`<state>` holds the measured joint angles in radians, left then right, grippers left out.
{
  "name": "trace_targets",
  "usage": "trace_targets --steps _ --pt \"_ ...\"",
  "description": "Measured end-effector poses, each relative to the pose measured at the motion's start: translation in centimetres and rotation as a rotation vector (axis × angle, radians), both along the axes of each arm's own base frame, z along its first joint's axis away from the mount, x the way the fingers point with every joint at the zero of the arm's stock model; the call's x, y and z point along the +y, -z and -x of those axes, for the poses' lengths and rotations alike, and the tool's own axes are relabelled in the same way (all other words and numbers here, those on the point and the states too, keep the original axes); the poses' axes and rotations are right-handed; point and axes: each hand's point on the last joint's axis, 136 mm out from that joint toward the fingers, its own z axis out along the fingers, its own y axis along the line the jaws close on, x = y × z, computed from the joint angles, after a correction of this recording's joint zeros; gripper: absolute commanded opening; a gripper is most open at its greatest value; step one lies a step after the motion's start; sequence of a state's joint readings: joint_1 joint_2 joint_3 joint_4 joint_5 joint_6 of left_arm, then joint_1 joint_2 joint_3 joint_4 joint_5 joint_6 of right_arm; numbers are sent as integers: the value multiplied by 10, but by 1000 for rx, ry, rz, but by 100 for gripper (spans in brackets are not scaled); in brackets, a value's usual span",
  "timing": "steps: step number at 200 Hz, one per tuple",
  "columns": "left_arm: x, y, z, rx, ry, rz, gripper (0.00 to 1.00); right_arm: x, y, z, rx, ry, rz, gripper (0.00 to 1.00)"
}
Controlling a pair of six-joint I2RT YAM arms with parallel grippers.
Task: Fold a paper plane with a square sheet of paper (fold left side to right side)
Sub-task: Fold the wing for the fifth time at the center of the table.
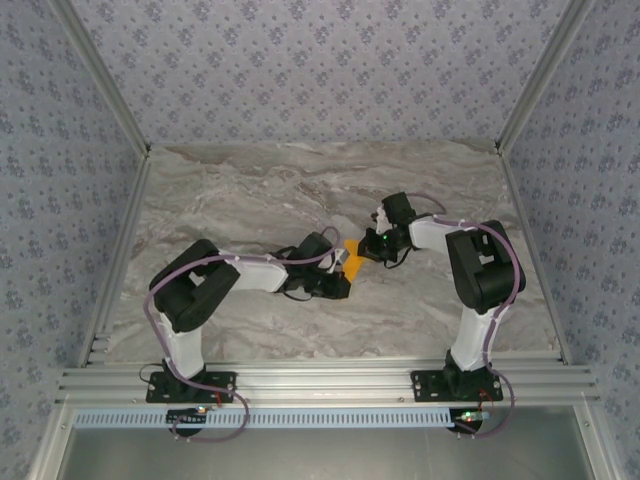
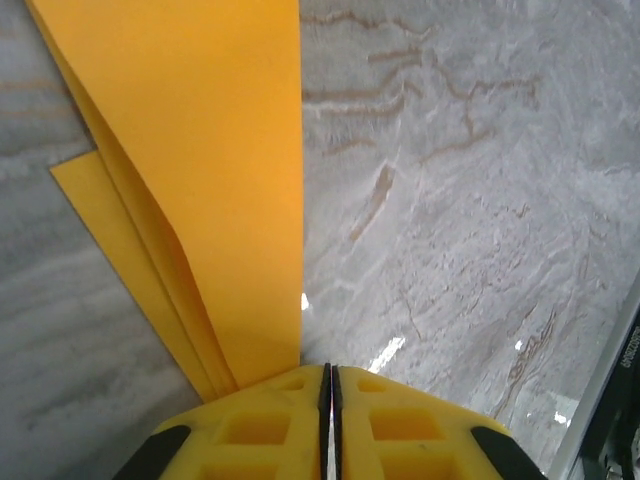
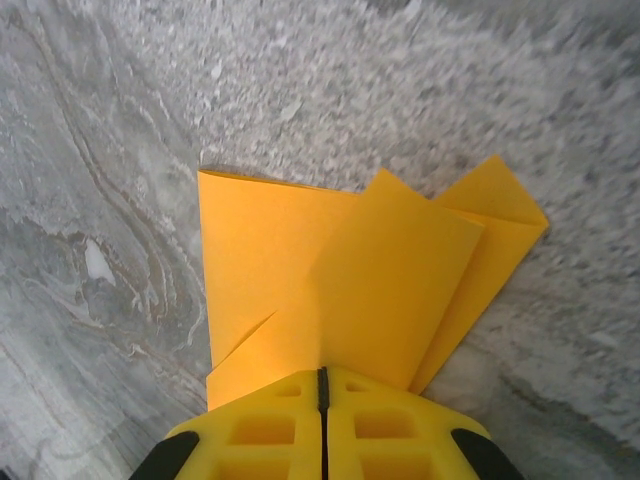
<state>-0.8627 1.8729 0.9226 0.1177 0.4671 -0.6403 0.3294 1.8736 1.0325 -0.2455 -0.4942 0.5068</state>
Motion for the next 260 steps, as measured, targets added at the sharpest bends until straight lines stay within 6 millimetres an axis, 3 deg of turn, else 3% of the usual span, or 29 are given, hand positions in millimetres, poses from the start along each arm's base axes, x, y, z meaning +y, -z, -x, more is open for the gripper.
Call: trace_targets --steps 76,107,148,162,188,218,260 --pt "36 1 33 71 12 -103 7 1 0 2 7 -4 -5 8" --pt "45 -11 31 97 6 -98 9 1 0 2 6 -7 -5 8" --pt "14 -59 1 27 22 10 13 1 -1 2 7 -7 -4 8" --pt "1 -65 -7 12 37 29 15 2 -1 2 6 -9 -3 8" --pt "-11 -46 -14 27 50 7 16 2 -1 2 7 -9 -2 8" --pt "-1 -13 -13 56 34 -86 14 2 -1 2 5 -9 -3 8" --pt "6 0 -14 46 9 -118 7 3 -3 3 -19 -19 -11 8"
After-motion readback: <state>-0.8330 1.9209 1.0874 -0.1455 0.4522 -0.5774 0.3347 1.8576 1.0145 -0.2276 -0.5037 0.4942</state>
